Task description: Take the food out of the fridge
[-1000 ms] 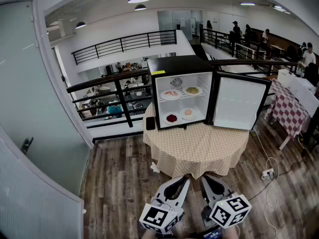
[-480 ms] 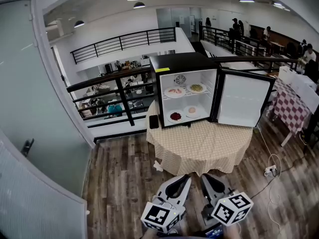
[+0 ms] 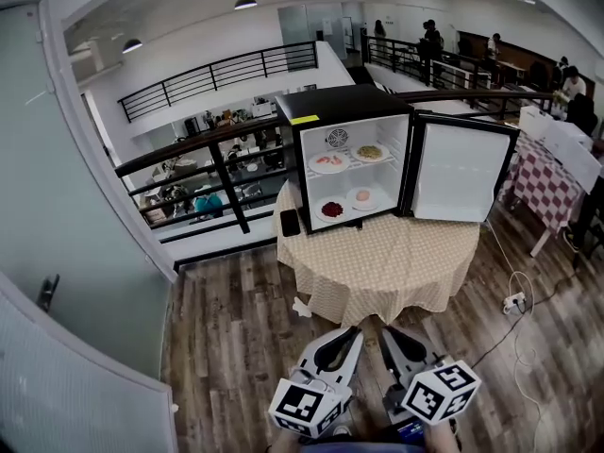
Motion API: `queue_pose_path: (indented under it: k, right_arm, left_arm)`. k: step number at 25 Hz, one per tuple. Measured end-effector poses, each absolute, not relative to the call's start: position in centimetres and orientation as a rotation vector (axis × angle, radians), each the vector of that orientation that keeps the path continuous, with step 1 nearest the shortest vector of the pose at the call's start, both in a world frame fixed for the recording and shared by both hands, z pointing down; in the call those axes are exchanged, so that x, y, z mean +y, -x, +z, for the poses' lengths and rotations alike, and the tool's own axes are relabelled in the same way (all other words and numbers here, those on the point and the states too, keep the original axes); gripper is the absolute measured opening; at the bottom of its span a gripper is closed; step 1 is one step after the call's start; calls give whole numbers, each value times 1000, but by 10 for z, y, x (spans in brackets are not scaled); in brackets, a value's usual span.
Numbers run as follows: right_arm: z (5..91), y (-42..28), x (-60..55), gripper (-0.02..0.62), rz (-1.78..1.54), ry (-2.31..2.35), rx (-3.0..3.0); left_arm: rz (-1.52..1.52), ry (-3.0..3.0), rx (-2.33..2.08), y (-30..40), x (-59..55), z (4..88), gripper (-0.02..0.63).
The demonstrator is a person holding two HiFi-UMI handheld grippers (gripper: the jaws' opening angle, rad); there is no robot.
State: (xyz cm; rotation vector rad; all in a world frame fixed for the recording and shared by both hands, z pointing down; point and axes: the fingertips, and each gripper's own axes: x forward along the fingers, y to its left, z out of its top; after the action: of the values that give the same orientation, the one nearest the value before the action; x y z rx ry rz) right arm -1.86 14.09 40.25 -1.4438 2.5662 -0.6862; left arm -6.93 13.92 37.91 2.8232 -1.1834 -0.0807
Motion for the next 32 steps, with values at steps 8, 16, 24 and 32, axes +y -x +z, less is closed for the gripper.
queue_pose_path:
  k: [8,16,24,32]
  right_arm:
    - [414,22,139,20,-720,1495,2547]
    - [423,20,107,20,-756,1465,2565]
    - [431,0,40,20,-794,1392,2613]
    - [422,-48,-46,20,-785,1344,2666]
  left_arm:
    - [-51,-2821,-1122,73,136,394,35]
    - [-36,-2795,-1154,72,110,400,35]
    - [-23,-2732,-1261,60,44,406,35]
    - [-49,-2692,-1315,10,-35,399,35]
